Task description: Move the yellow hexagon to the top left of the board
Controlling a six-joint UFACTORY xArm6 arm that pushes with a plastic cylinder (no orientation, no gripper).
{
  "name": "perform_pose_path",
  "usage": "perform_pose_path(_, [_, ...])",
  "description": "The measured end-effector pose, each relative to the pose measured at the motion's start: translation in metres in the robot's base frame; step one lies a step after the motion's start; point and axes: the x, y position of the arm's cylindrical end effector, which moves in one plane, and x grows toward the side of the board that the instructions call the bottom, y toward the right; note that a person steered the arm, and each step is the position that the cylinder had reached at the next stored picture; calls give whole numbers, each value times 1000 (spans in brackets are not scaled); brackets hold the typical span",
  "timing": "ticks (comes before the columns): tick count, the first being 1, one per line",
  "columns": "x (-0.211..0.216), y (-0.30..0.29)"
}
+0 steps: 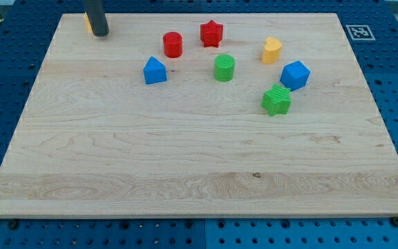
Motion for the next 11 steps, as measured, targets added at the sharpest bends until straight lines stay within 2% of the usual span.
perform_pose_path(1, [9, 8])
perform_pose_path(3, [56, 38])
perform_pose_path(9, [90, 38])
perform_pose_path(11, [89, 67])
